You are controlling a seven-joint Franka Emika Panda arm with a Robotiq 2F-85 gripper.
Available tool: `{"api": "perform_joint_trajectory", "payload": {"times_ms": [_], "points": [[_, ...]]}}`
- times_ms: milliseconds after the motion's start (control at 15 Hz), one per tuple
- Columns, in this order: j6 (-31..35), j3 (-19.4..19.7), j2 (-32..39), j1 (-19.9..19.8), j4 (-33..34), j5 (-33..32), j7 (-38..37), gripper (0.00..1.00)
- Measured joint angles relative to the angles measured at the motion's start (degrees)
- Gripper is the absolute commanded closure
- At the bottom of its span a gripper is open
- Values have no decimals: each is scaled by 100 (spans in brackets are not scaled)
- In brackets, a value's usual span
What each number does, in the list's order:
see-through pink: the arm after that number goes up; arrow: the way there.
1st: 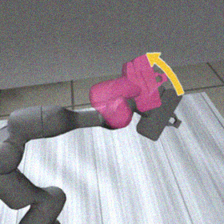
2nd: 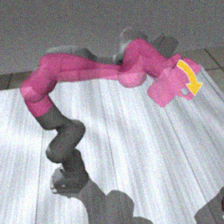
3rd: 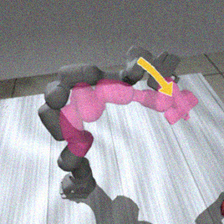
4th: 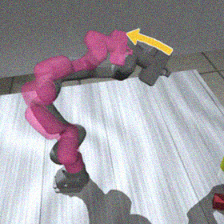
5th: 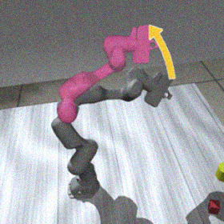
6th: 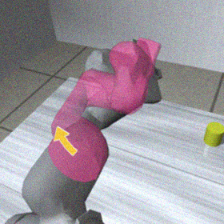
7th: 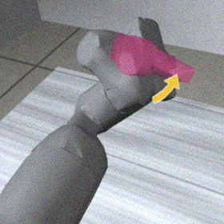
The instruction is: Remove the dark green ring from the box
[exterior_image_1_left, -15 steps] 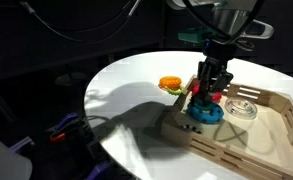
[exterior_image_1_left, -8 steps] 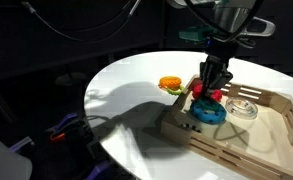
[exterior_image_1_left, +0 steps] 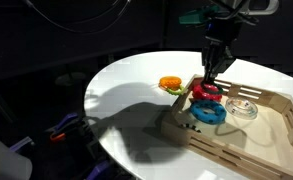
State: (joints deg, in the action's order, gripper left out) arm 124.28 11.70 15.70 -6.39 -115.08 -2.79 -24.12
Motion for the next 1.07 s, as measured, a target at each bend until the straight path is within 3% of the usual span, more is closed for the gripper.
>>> {"api": "perform_joint_trajectory", "payload": {"times_ms": [467,1067], "points": [[11,-275,-422,142,-62,293,16,93],[11,-615,-467,371,-177,573,38,93]]}}
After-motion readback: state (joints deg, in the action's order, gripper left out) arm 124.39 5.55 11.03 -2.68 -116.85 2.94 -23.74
